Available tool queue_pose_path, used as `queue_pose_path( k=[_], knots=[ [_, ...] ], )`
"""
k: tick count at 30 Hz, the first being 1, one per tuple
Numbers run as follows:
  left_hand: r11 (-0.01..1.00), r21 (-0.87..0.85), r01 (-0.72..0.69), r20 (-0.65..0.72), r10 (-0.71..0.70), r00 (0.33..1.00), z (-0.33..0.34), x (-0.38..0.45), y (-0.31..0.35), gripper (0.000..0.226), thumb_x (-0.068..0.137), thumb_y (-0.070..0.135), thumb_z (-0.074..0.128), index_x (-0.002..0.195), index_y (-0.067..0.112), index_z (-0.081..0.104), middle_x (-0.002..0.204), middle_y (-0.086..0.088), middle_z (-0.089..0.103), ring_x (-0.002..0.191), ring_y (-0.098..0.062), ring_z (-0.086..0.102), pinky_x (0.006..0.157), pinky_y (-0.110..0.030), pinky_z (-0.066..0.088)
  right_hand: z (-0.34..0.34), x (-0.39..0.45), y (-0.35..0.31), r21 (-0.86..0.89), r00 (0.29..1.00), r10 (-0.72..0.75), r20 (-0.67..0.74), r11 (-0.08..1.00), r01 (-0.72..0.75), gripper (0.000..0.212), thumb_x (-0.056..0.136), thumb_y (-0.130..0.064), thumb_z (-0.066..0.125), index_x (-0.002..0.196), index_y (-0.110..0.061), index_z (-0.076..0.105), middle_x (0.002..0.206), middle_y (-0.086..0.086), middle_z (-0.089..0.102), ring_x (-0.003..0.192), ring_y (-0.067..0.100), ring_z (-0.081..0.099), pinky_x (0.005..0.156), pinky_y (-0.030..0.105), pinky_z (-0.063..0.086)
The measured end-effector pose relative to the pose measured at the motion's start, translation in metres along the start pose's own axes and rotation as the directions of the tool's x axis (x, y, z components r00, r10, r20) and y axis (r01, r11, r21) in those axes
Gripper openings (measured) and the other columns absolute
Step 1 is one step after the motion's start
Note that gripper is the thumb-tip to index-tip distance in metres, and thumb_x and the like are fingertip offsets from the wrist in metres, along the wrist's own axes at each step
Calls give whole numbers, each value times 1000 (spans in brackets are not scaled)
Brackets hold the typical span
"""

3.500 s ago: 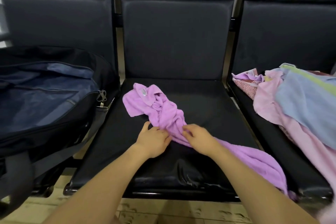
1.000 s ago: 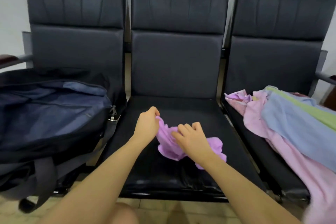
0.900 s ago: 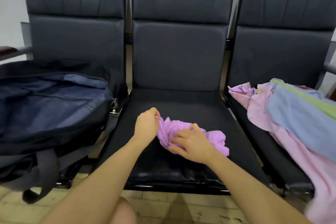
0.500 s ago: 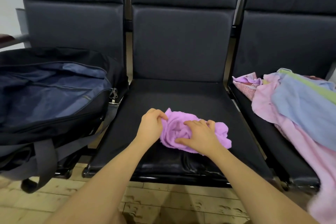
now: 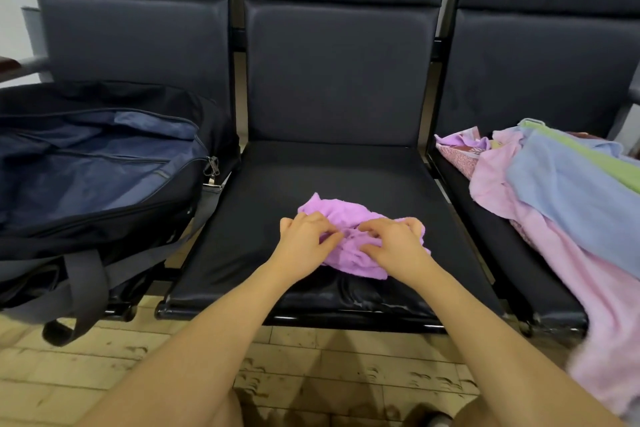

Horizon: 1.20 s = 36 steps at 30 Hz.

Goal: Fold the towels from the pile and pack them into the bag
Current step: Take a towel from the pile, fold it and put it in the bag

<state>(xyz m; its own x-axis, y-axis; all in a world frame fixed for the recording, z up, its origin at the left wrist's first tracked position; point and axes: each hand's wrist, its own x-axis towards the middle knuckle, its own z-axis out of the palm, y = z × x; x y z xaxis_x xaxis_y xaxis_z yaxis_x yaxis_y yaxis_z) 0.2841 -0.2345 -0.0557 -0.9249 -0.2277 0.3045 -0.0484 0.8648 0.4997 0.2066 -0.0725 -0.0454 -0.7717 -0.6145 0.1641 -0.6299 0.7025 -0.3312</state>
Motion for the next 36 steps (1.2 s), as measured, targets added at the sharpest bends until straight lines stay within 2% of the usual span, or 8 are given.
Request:
queue_pose_path(
  k=[3,7,11,18,23,31,33,36],
  knots=[
    [999,34,0,28,-1,1000,5,-4,2,28,91,45,55,85,22,69,88,8,61,94,-10,39,76,-33,22,0,-6,5,116,995,11,-95,993,0,30,92,-38,40,104,-34,67,93,-15,58,102,21,44,83,20,26],
    [997,74,-30,-46,33,998,12,-7,8,21,90,30,61,78,15,68,83,5,60,90,-13,42,70,-32,17,-12,-18,3,265,980,-12,-199,962,66,23,91,-18,62,77,-37,61,79,-16,60,86,14,54,97,30,26],
    [980,119,-161,-197,182,963,4,-6,4,11,82,21,69,71,20,69,76,11,62,81,-10,45,67,-27,11,-13,-22,0,257,979,74,-192,966,-23,20,85,-53,62,79,-34,60,66,-11,61,85,7,53,84,25,16],
    [897,261,-358,-125,399,909,3,-21,-7,12,69,29,68,57,27,68,64,15,58,68,-7,47,64,-26,11,-2,-19,-10,-125,990,-103,-101,988,90,26,94,-41,47,86,-30,70,87,-11,65,94,11,52,72,30,10],
    [908,233,-349,-173,391,904,5,-24,-15,9,73,21,64,68,22,72,70,12,59,66,-7,47,65,-25,17,-3,-20,-16,-71,964,-105,-244,993,90,44,86,-57,43,71,-23,68,76,-8,61,81,11,49,78,25,9],
    [936,266,-229,-93,261,961,-17,-20,-9,43,81,-1,61,122,9,57,90,-1,56,75,-18,48,73,-28,30,-20,-24,-24,75,905,-32,-424,995,70,13,90,-26,65,78,-19,66,70,-7,60,73,12,51,81,23,11],
    [933,328,-146,-89,185,979,-32,-10,-13,38,83,7,66,120,8,56,100,-7,58,91,-26,54,76,-29,29,-34,-24,-28,101,900,-26,-436,992,78,14,91,-27,63,80,-20,63,72,-11,54,72,7,44,82,23,12],
    [894,436,-106,-205,213,955,-56,6,-26,22,80,0,52,98,4,66,90,-13,62,83,-34,60,70,-33,26,-59,-18,-36,168,889,-9,-458,981,96,16,92,-27,61,76,-23,60,72,-10,59,74,11,52,81,26,15]
  ],
)
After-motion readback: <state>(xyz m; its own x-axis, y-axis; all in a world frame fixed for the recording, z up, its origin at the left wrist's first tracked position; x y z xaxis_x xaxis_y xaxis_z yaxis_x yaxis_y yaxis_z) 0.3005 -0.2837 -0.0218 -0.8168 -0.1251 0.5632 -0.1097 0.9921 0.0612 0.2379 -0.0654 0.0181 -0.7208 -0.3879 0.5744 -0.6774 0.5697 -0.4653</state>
